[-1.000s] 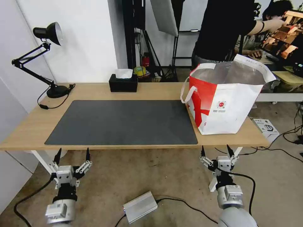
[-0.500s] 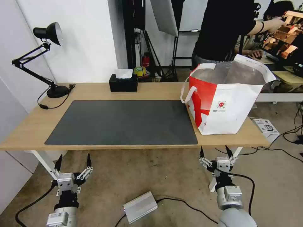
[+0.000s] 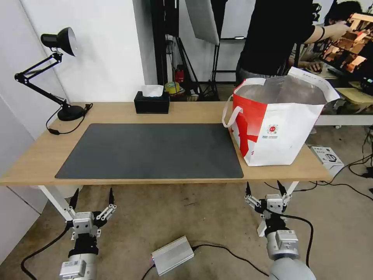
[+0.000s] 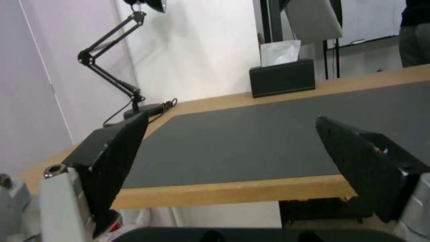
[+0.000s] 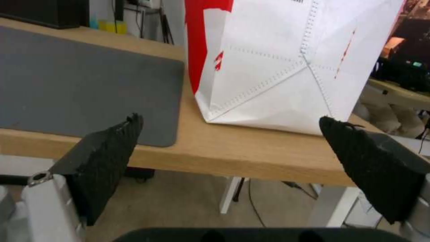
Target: Pick up the trash from the table and place it into the takeout bag.
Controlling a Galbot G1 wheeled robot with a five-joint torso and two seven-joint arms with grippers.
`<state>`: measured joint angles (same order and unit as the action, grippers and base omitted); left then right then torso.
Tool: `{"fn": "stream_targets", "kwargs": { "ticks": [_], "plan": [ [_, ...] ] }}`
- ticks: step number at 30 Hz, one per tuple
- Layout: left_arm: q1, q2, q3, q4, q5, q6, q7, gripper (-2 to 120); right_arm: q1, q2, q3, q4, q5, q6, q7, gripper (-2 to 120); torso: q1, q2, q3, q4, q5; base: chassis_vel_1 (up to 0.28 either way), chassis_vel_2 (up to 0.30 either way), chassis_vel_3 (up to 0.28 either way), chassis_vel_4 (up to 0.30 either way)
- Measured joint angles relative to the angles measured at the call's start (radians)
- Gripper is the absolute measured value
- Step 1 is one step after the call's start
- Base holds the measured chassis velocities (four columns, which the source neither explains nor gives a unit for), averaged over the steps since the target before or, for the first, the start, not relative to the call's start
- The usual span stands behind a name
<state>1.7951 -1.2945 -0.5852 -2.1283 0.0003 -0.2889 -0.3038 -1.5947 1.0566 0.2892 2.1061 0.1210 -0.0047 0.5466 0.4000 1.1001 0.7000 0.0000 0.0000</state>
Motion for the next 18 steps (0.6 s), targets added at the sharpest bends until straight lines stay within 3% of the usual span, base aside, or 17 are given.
{"fn": "stream_targets", "kwargs": {
  "ticks": [18],
  "plan": [
    [-0.012, 0.001, 0.002, -0.006, 0.004, 0.004, 0.003, 100, -0.024, 0.016, 0.007, -0.001, -0.011, 0.007, 0.004, 100, 0.000, 0.000, 0.000, 0.0000, 0.0000, 0.000, 0.000, 0.000, 0.000]
  ]
}}
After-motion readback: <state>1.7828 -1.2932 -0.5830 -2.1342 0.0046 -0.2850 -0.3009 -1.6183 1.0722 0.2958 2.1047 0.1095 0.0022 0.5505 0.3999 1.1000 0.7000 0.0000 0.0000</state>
